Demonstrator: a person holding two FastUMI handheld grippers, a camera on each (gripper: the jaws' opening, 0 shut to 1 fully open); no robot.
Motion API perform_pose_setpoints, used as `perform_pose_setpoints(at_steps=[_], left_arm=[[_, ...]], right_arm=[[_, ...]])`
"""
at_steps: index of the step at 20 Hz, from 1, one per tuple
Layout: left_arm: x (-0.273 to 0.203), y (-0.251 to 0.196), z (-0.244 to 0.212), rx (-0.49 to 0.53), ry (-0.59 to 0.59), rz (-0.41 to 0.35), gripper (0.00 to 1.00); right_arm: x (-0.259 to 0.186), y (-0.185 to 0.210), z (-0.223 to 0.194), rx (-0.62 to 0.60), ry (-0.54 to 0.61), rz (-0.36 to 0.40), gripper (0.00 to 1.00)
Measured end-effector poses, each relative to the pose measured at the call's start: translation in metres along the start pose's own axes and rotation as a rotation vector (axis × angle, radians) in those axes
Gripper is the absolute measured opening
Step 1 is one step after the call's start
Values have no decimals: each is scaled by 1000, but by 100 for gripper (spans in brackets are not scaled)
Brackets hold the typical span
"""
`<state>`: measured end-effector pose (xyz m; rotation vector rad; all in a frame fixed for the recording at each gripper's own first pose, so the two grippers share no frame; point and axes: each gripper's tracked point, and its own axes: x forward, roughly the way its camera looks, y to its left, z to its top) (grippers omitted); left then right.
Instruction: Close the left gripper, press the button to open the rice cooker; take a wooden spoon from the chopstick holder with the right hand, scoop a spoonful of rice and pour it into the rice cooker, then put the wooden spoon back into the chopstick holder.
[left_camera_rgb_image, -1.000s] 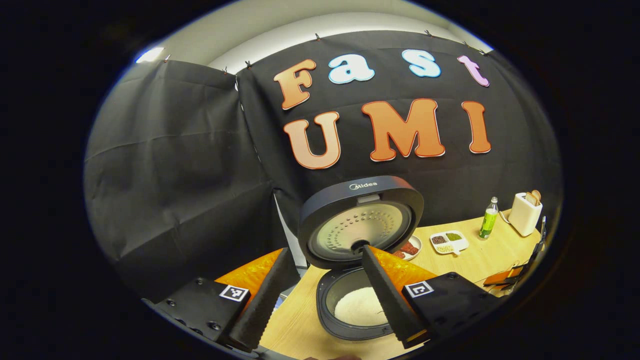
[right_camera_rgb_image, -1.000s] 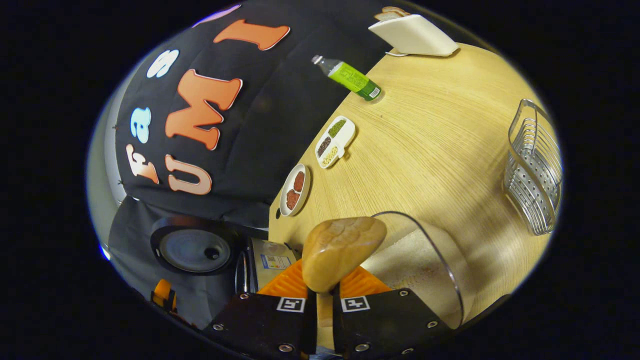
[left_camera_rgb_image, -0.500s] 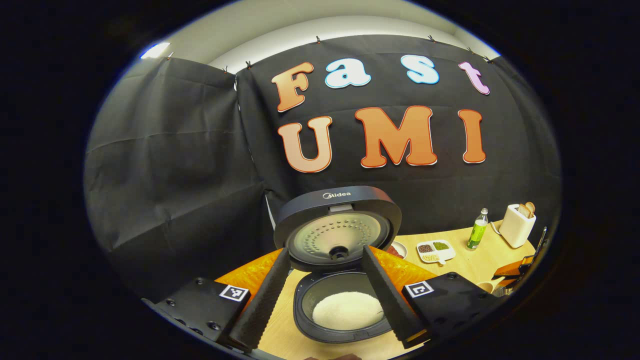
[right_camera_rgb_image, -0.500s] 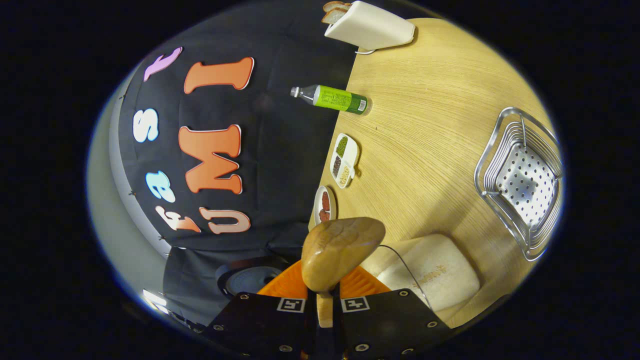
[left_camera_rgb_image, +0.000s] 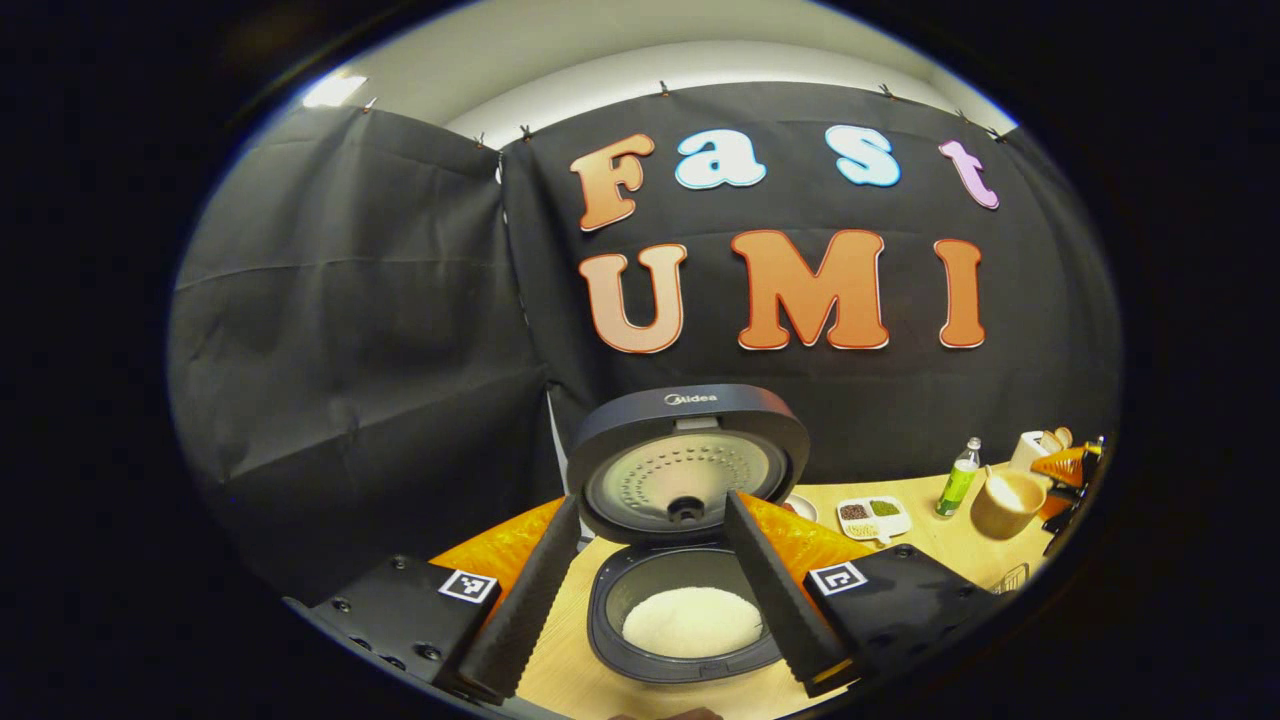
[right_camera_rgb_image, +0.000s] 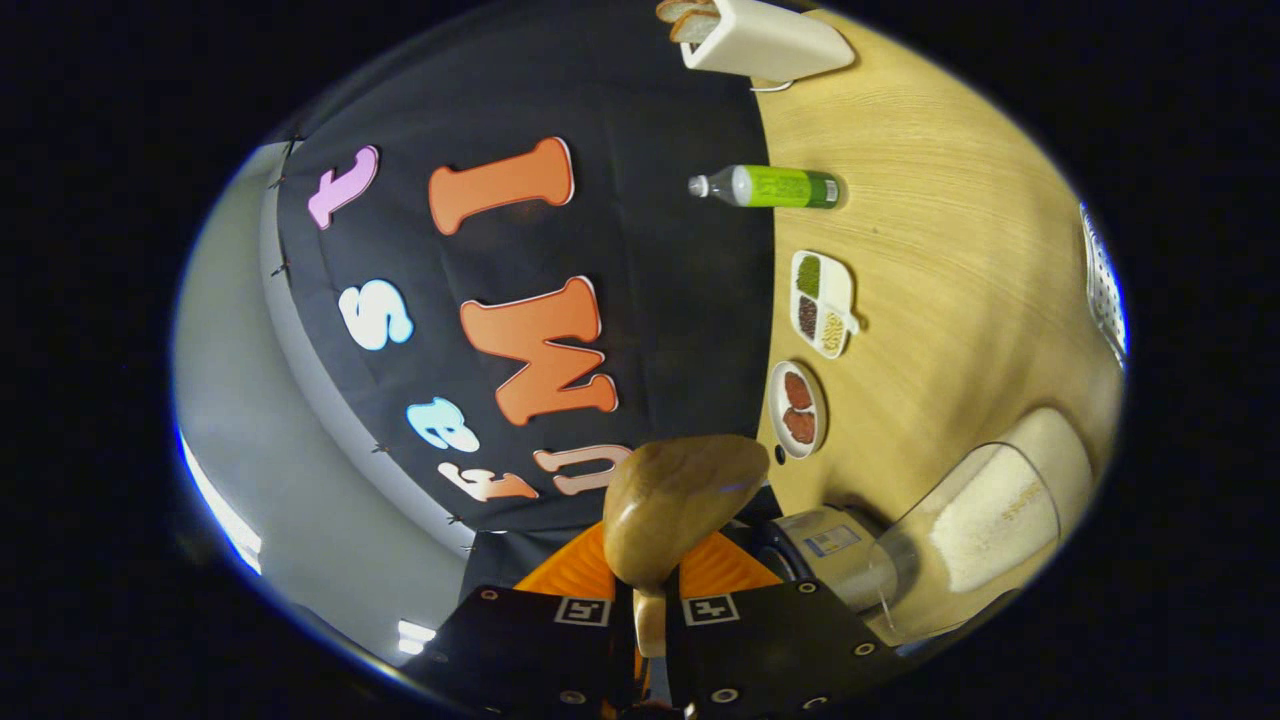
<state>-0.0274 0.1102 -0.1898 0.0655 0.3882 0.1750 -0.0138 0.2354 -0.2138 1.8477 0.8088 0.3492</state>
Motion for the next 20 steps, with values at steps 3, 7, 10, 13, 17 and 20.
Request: perform_pose_setpoints(at_steps=[3, 7, 10, 13, 17, 20], left_arm=[[-5, 20, -4, -6, 3, 40, 89], [-13, 48, -2, 0, -19, 93, 89], [-18, 71, -5, 1, -24, 135, 89], [-22, 92, -14, -6, -12, 171, 89], [-29, 120, -25, -23, 3, 222, 98], [-32, 135, -33, -36, 18, 256, 98]], right_arm=[[17, 16, -14, -22, 29, 14, 12], [46, 12, -39, -27, 76, -19, 12], [71, 4, -64, -45, 116, -66, 12], [94, -9, -84, -104, 136, -130, 12], [117, -17, -107, -175, 153, -194, 12], [131, -28, -117, -309, 153, -245, 12]])
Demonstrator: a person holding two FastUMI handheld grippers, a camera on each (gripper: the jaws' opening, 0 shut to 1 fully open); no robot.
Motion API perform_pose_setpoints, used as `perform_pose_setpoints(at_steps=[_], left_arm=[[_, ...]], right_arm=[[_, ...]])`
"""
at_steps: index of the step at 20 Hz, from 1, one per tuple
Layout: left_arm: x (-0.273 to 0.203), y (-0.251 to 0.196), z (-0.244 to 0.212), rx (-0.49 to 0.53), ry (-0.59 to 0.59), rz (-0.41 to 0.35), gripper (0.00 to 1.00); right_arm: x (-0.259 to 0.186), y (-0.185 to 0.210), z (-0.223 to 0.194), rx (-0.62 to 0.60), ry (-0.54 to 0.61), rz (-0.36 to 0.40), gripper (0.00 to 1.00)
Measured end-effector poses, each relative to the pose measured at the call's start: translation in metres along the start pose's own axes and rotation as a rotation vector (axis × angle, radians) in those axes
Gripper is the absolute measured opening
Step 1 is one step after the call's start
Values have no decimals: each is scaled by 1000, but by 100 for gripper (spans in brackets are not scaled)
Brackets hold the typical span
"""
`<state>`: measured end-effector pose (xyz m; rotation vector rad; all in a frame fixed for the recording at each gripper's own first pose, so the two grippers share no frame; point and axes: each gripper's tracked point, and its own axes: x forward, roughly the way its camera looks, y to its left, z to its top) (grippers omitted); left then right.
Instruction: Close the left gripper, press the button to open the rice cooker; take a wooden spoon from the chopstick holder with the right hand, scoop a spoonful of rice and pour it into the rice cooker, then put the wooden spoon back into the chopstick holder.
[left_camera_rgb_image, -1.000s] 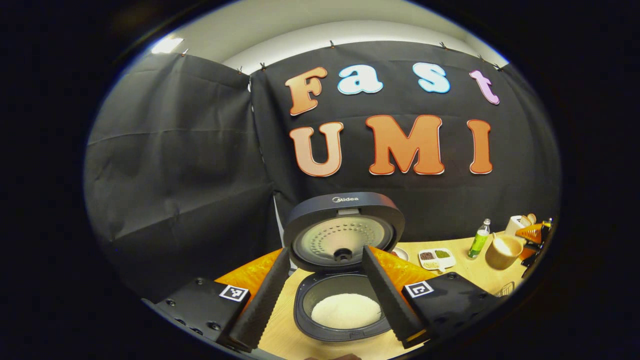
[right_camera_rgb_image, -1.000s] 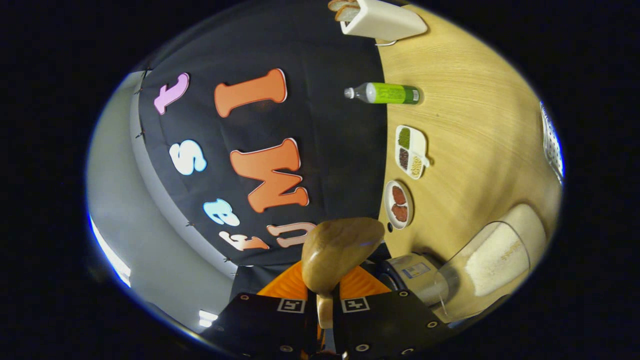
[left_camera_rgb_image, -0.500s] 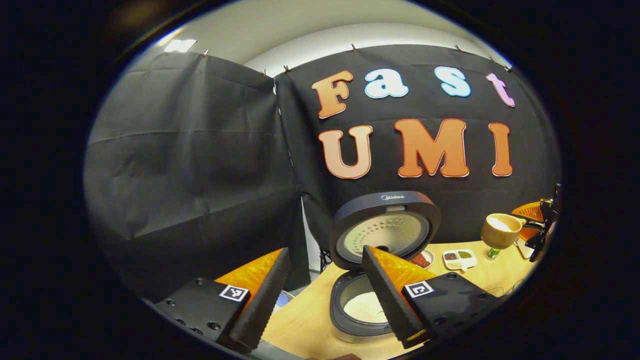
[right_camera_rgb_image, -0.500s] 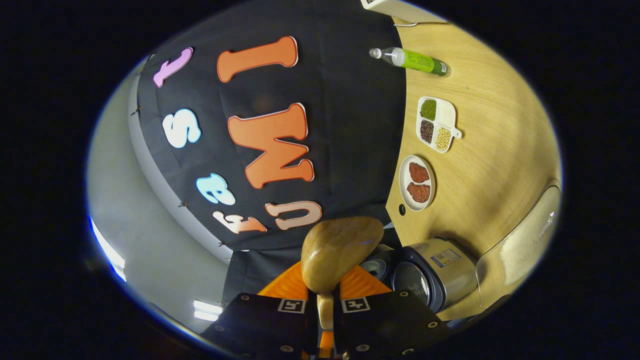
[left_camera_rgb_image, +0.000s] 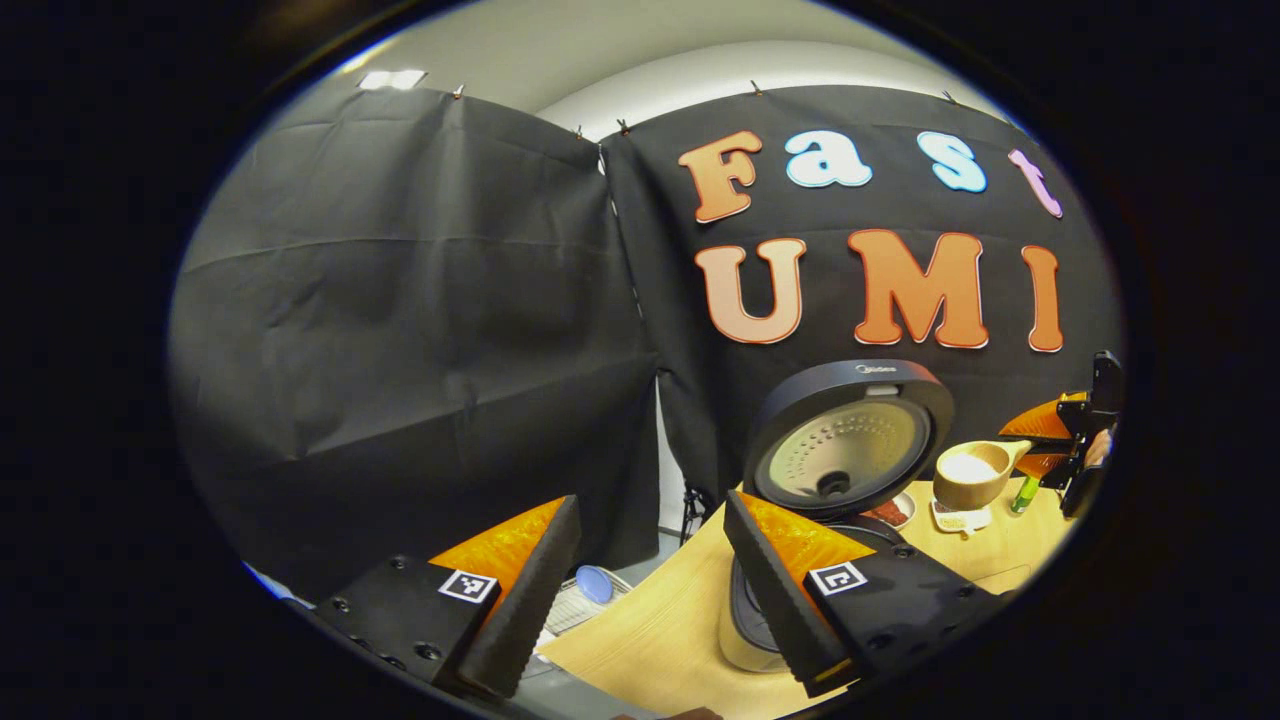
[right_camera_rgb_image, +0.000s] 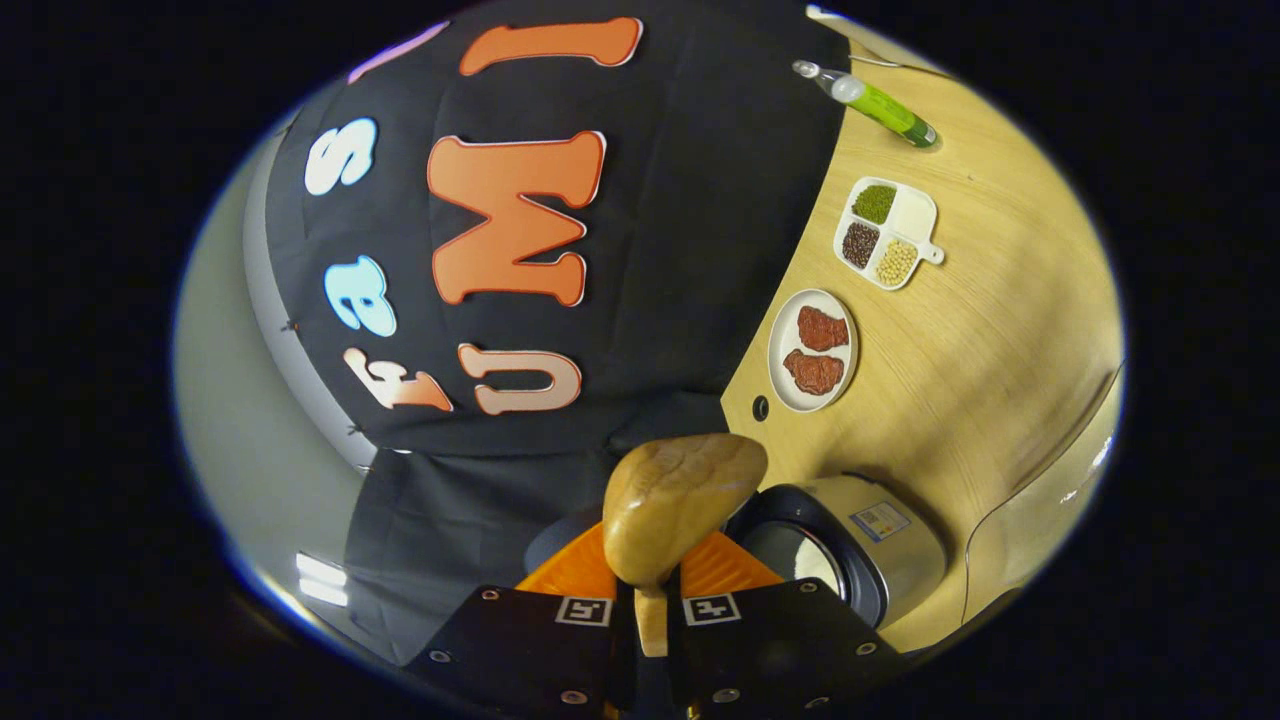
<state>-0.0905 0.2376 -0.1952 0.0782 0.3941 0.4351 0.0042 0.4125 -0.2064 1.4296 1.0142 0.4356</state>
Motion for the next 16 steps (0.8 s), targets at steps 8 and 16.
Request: perform_pose_setpoints(at_steps=[8, 16], left_arm=[[-3, 23, -12, -5, 28, 49, 89], [-6, 39, -18, 15, 33, 76, 89]], right_arm=[[29, -12, -15, -421, -90, -155, 12], [38, 11, -44, -765, -134, -144, 12]])
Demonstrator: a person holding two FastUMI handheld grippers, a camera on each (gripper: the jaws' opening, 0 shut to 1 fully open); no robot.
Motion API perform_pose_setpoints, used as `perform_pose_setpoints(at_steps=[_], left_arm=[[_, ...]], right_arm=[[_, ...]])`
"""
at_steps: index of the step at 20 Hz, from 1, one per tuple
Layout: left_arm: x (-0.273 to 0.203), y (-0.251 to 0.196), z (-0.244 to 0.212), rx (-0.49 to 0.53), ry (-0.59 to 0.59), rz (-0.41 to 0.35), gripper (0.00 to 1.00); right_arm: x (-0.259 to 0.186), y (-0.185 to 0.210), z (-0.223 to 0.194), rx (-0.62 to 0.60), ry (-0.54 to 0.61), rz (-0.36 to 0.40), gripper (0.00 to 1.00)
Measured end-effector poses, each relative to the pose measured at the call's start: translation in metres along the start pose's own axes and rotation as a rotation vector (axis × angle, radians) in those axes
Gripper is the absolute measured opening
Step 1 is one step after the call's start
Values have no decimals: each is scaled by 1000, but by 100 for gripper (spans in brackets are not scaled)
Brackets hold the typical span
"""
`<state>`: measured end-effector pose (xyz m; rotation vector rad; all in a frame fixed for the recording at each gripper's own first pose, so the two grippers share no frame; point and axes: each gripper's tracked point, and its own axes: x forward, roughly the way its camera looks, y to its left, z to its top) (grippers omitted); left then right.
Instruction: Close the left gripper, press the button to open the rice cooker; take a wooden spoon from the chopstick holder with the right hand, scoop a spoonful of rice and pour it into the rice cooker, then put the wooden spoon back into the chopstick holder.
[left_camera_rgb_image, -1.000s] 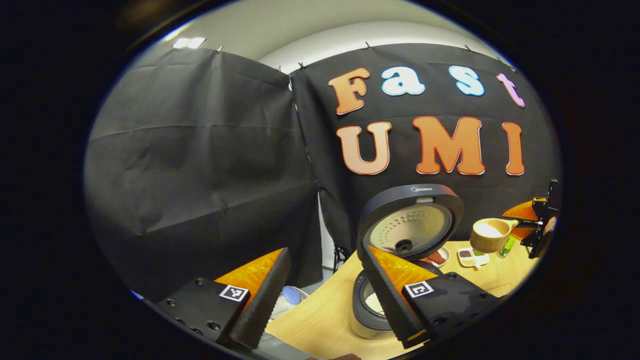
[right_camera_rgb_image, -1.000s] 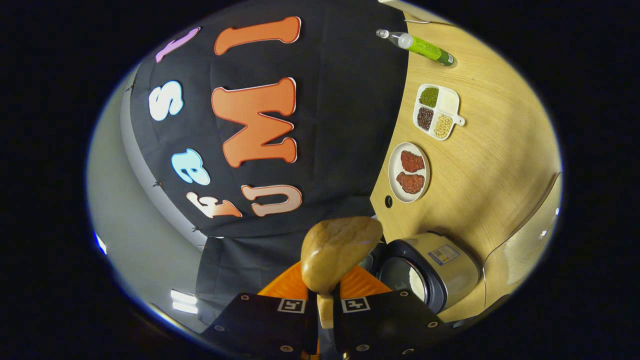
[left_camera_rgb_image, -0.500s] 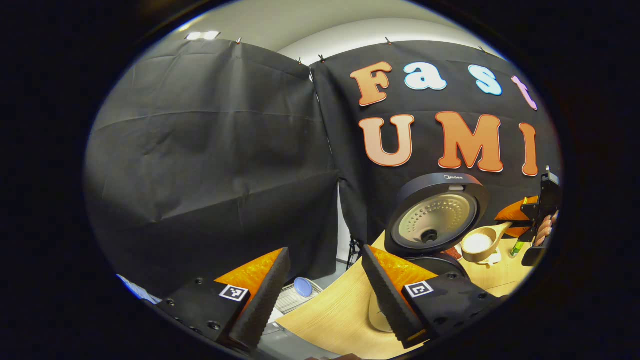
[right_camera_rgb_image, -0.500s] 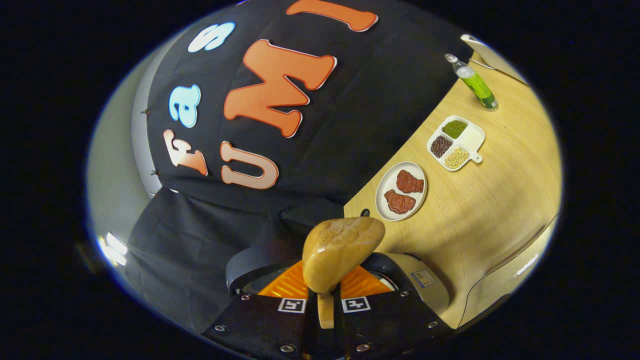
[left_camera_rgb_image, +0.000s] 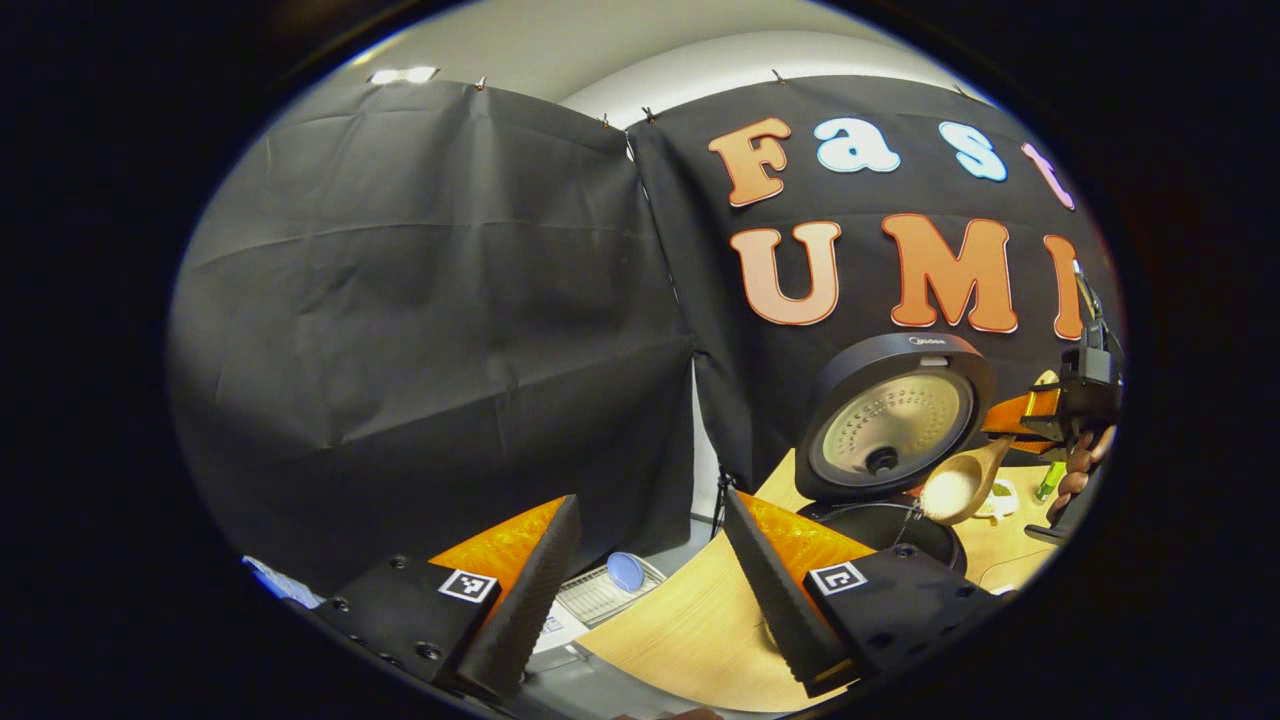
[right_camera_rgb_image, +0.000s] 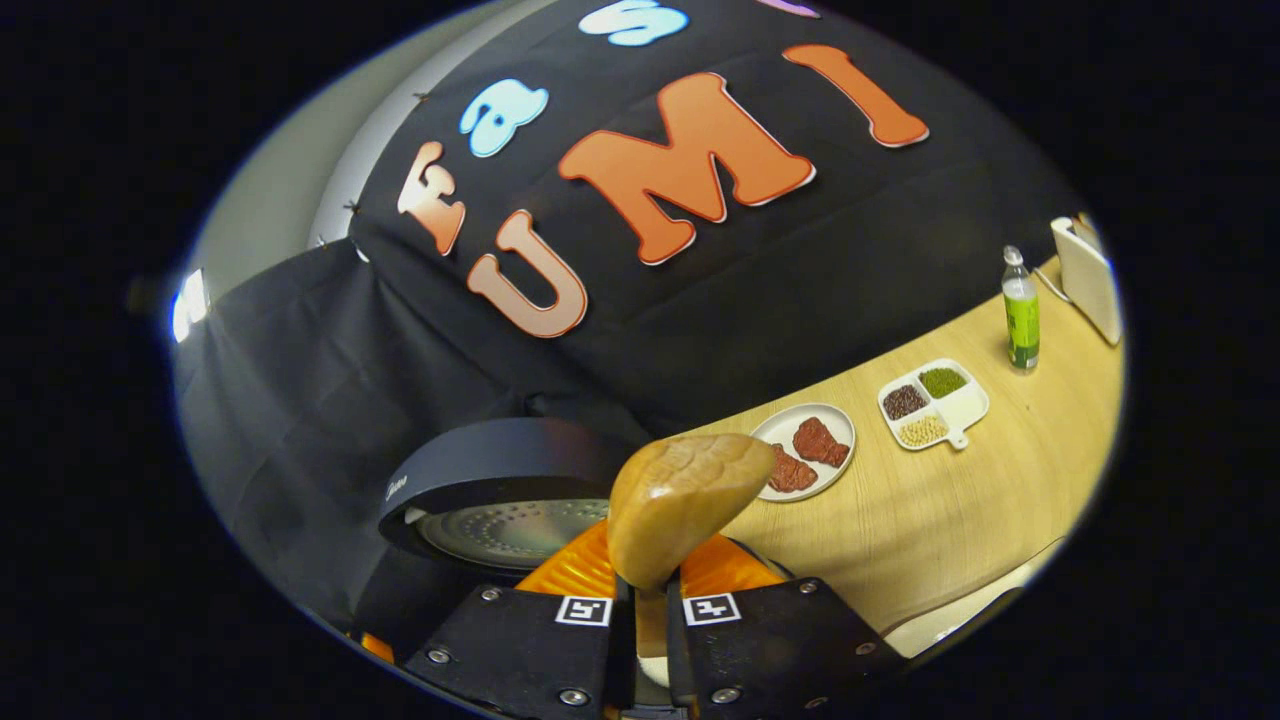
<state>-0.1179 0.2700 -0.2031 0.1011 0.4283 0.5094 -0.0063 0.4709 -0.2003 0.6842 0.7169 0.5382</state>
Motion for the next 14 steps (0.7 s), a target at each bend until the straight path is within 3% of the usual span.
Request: perform_pose_setpoints(at_steps=[9, 10, 11, 14], left_arm=[[0, 8, -2, -15, -2, 6, 89], [1, 8, -2, -14, -2, 6, 98], [1, 9, -3, -14, -1, 6, 89], [1, 11, -4, -13, 3, 5, 89]], right_arm=[[-2, 21, -1, -199, -55, 19, 12], [-2, 22, -2, -215, -59, 20, 12], [-2, 22, -2, -227, -64, 21, 12], [-2, 28, -3, -268, -72, 26, 12]])
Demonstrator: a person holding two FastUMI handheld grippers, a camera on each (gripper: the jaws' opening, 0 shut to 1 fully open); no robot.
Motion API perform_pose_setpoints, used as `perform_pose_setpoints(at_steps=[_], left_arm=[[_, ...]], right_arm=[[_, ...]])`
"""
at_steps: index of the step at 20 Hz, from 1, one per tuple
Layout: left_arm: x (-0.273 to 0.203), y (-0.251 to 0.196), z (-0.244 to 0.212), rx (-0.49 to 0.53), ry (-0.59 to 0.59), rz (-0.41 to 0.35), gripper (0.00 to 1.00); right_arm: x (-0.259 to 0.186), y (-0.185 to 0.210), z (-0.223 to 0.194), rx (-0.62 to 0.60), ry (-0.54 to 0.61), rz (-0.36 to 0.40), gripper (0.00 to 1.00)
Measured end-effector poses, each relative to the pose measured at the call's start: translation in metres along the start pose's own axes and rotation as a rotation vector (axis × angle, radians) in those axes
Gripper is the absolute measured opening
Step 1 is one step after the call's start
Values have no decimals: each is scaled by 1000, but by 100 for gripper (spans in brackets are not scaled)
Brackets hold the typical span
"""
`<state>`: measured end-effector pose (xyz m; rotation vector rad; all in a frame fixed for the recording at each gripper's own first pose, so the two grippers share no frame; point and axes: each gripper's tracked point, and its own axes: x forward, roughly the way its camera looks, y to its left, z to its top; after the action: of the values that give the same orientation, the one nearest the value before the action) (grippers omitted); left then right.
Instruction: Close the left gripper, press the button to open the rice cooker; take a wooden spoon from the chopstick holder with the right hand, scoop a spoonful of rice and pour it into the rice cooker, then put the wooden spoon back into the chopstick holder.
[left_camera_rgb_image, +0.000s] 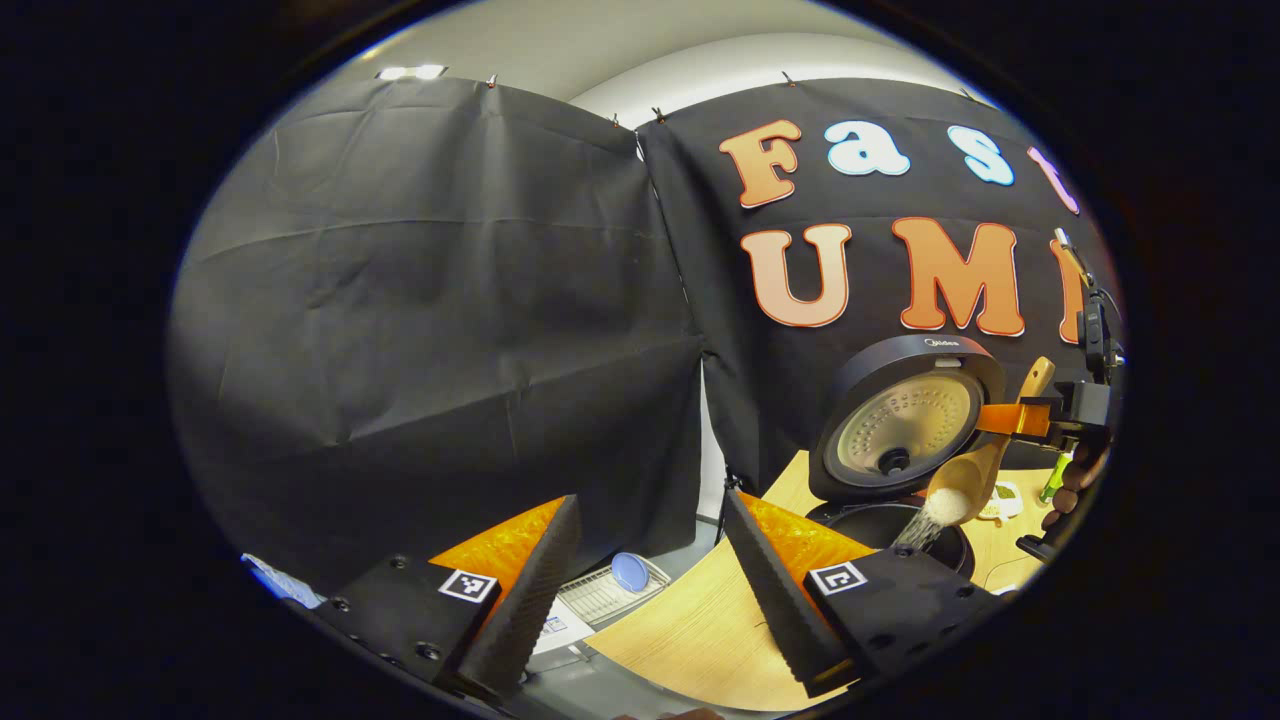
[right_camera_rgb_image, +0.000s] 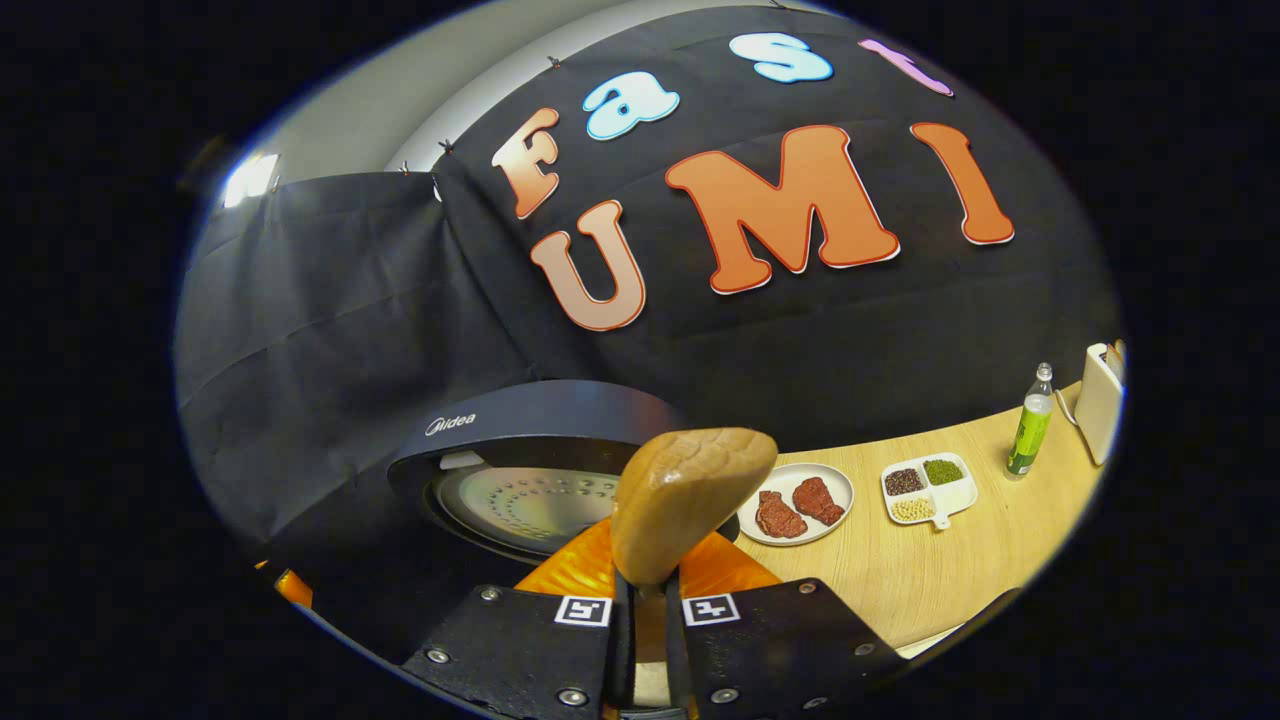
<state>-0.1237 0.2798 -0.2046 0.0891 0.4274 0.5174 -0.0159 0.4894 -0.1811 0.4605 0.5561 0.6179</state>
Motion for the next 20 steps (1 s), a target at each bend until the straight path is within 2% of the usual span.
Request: perform_pose_setpoints(at_steps=[11, 20], left_arm=[[2, 3, -5, -5, 8, -1, 89], [4, 8, -8, -2, 17, 18, 89]], right_arm=[[1, 26, 1, -266, -56, 42, 12], [-2, 56, -7, -503, -113, 133, 12]])
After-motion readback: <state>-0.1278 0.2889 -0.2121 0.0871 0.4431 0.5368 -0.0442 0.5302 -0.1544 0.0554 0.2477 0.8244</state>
